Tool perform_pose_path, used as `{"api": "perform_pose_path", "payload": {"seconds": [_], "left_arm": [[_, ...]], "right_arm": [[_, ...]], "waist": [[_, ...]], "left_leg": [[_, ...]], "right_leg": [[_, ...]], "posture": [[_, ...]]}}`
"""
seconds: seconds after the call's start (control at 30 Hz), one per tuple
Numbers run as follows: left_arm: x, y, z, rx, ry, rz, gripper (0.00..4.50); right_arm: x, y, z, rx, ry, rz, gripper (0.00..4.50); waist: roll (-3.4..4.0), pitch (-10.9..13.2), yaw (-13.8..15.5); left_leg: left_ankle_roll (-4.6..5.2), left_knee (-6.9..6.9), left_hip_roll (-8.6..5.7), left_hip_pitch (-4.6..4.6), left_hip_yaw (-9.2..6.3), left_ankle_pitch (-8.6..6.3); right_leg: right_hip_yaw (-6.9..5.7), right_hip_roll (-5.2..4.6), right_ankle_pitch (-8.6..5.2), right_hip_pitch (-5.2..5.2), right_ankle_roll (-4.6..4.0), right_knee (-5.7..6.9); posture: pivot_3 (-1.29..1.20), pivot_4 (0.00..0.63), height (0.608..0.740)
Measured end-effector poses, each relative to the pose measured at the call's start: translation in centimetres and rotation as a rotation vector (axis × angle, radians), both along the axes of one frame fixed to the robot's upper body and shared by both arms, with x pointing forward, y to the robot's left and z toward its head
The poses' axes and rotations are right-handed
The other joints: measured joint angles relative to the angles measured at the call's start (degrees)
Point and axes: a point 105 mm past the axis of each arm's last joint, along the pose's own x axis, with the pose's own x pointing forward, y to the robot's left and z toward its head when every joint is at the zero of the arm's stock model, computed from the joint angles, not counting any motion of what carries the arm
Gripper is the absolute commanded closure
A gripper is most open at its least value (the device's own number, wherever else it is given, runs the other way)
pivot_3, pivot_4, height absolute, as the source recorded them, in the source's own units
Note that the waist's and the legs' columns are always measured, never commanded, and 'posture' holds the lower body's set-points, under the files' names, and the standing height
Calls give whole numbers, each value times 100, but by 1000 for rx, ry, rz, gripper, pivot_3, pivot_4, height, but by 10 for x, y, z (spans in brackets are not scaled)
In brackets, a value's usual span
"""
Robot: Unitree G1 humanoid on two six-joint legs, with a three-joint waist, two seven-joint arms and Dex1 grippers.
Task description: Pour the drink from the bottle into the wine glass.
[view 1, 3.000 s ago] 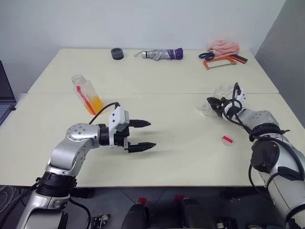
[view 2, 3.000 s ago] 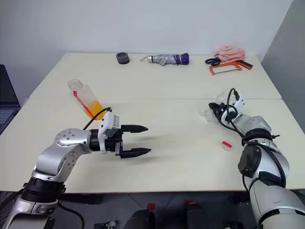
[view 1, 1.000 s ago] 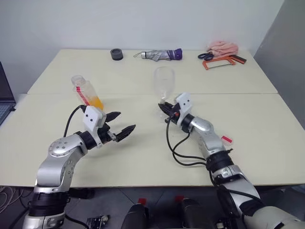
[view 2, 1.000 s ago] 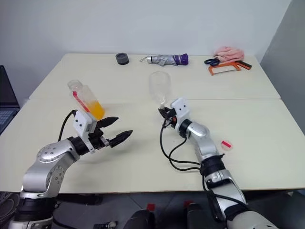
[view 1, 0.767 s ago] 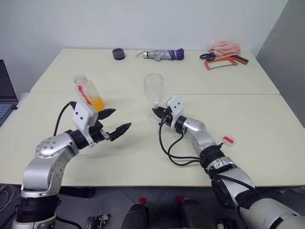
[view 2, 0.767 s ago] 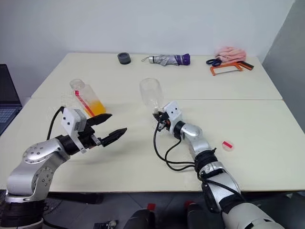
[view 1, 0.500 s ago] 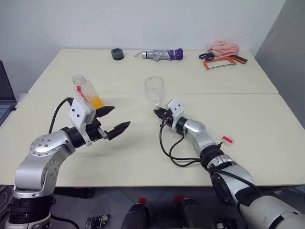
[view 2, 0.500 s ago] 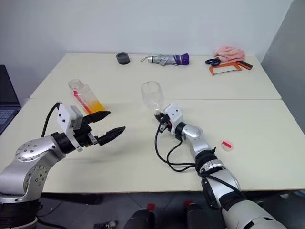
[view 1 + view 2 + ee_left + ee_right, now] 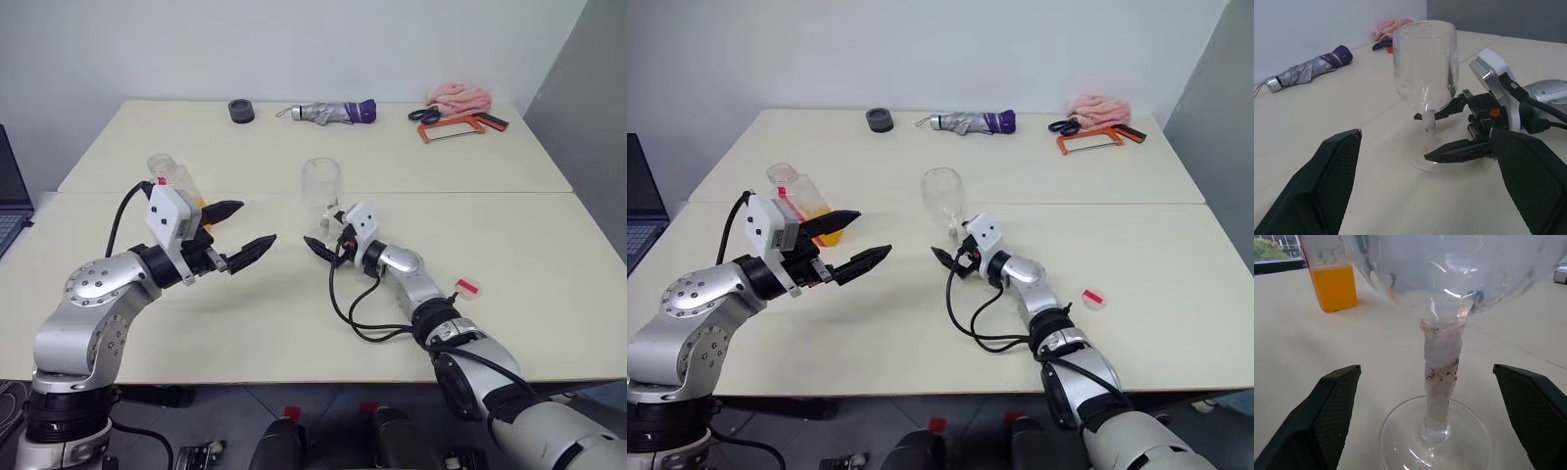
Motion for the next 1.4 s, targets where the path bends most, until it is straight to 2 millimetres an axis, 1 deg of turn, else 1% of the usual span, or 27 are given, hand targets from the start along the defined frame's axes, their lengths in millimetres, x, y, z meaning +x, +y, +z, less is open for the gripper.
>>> {"api": "perform_pose_path", "payload": {"seconds": [0.13,0.27,0.37,0.43,0.53,0.6,0.67,0.7,0.73,0.8,0.87,0.97,1.07,1.13,1.2,1.27,1.4], "left_arm": [[1,0,1,-8,-6,9,0],[2,-1,0,-23,-6,12,0],[1,0,-8,-40,13,36,0],[1,2,-15,-50,31,62,0],[4,12,-30,-41,49,144,0],[5,24,-48,-11,59,235,0],[6,38,-72,-11,91,351,0],[9,45,-81,-26,98,417,0],[11,51,-88,-35,103,476,0],[14,59,-94,-50,93,545,0],[16,65,-97,-58,84,585,0],[23,75,-97,-89,76,628,0],[35,88,-85,-125,44,665,0],[38,94,-82,-130,30,679,0],[43,101,-83,-134,37,700,0],[51,108,-82,-135,43,722,0],[61,115,-76,-135,32,734,0]], "right_arm": [[-1,-7,-1,-8,-9,-4,43],[-5,-24,-12,-30,8,-16,43],[-13,-41,-22,-73,10,-16,43],[-20,-49,-23,-104,-6,-5,43],[-35,-62,-25,-144,-8,20,43],[-56,-72,-24,-166,-5,69,43],[-78,-83,-15,-174,12,106,43],[-86,-86,-6,-176,12,127,43],[-93,-84,5,-172,-3,153,43],[-106,-76,26,-158,-41,200,43],[-113,-70,37,-152,-60,225,43],[-118,-66,38,-157,-46,226,43],[-124,-55,41,-148,-53,243,43],[-124,-54,42,-148,-53,241,43],[-123,-53,41,-154,-50,233,43],[-125,-50,39,-158,-48,243,43],[-124,-48,39,-160,-50,240,43]], "waist": [[0,0,3],[0,0,8],[0,0,11],[0,0,13],[0,-1,23],[3,-1,47],[5,1,78],[4,2,89],[-3,2,89],[-8,-1,94],[-9,-2,109],[-9,-1,146],[-10,-2,162],[-11,-3,161],[-11,-3,164],[-14,-3,166],[-14,-3,163]], "left_leg": [[1,0,1,0,-1,0],[1,0,3,-1,-1,-1],[3,-1,3,-1,1,-2],[4,-2,3,0,0,-2],[5,-2,4,0,-1,-3],[5,-7,1,0,-1,-3],[6,-7,-1,-4,-2,-3],[6,-6,-1,-4,-3,-3],[6,-5,5,-4,-5,-3],[5,-5,7,0,-13,-3],[4,-7,4,2,-16,-2],[1,-6,-1,0,-15,-1],[1,-4,-5,-1,-14,0],[0,-4,-6,-1,-13,0],[0,-4,-6,-2,-15,0],[0,-3,-12,-2,-15,0],[0,-2,-12,-2,-14,0]], "right_leg": [[0,-1,0,0,0,-1],[1,-2,0,0,0,-1],[2,-4,0,0,0,-2],[1,-4,0,1,0,-2],[0,-4,0,2,0,-2],[2,-10,0,2,1,-5],[0,-16,0,0,1,-11],[-1,-16,-1,1,1,-11],[-1,-16,-1,1,2,-11],[-10,-11,-1,6,2,-9],[-14,0,-1,8,2,-8],[-16,2,-1,7,2,-7],[-16,0,-1,7,2,-8],[-14,-3,-1,7,2,-9],[-16,-6,-1,6,2,-9],[-17,-4,-1,6,2,-10],[-15,-5,-1,5,2,-9]], "posture": [[0,150,740],[0,150,740],[0,150,740],[0,150,740],[0,150,740],[0,150,740],[0,150,740],[0,150,740],[0,150,740],[0,150,740],[0,150,740],[0,150,740],[0,150,740],[0,150,740],[0,150,740],[0,150,740],[0,150,740]]}}
